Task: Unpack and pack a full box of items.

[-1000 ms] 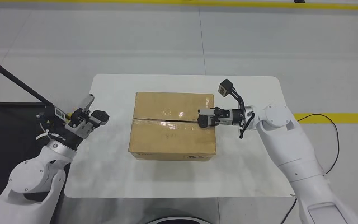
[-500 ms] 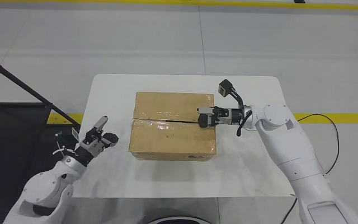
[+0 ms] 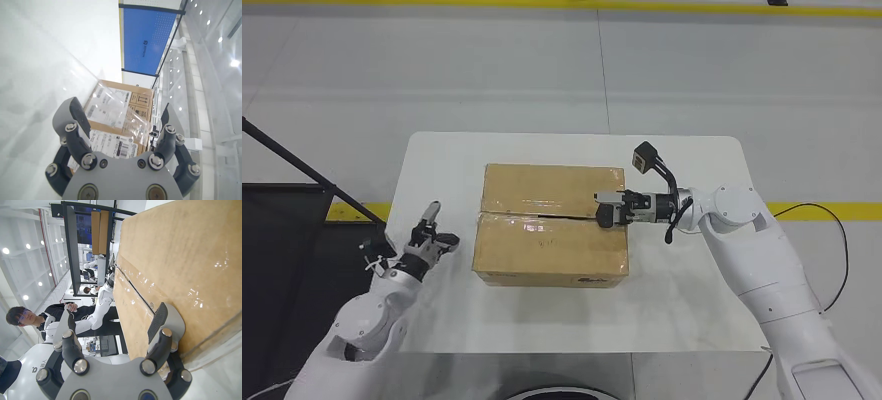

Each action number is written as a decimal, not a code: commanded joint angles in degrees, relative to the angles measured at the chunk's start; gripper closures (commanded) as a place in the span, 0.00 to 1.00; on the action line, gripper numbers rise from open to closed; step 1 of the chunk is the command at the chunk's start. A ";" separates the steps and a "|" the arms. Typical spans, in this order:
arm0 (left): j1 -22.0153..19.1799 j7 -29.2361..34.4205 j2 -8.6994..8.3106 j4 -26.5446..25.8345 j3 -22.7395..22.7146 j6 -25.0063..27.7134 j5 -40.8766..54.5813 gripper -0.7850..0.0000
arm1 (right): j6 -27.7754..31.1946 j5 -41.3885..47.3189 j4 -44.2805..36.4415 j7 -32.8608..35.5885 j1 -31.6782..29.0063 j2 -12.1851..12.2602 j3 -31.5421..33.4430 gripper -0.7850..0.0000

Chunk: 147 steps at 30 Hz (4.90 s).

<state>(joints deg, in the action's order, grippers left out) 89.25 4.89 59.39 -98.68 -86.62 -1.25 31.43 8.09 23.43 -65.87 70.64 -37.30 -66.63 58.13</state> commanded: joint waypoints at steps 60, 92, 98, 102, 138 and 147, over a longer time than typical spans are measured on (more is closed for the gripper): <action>1.43 -18.87 5.45 -23.34 -3.72 12.96 -25.63 0.00 | 3.47 2.23 -7.20 -2.63 -6.14 1.99 7.80 0.00; -12.64 -3.94 8.09 -20.06 16.35 6.20 -39.98 0.00 | 5.34 4.25 -10.78 -0.50 -15.03 5.20 17.79 0.00; -14.42 -3.09 8.70 -18.76 18.64 5.85 -40.30 0.00 | 5.65 4.61 -10.27 -0.45 -15.64 5.48 18.41 0.00; -15.97 -2.51 9.17 -17.47 20.31 5.47 -40.42 0.00 | 6.03 5.08 -9.97 -0.38 -16.16 5.67 18.92 0.00; -25.69 1.17 13.66 -7.40 30.23 2.99 -35.36 0.00 | 7.20 6.74 -10.70 -0.78 -21.11 7.25 22.24 0.00; -27.36 -0.06 14.82 -4.32 31.78 3.03 -35.33 0.00 | 7.78 7.34 -8.63 0.16 -20.43 7.45 22.31 0.00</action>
<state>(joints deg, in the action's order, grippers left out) 62.26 5.24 73.99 -103.67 -55.19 1.82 -3.98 15.74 30.67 -74.86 70.64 -57.85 -59.20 80.40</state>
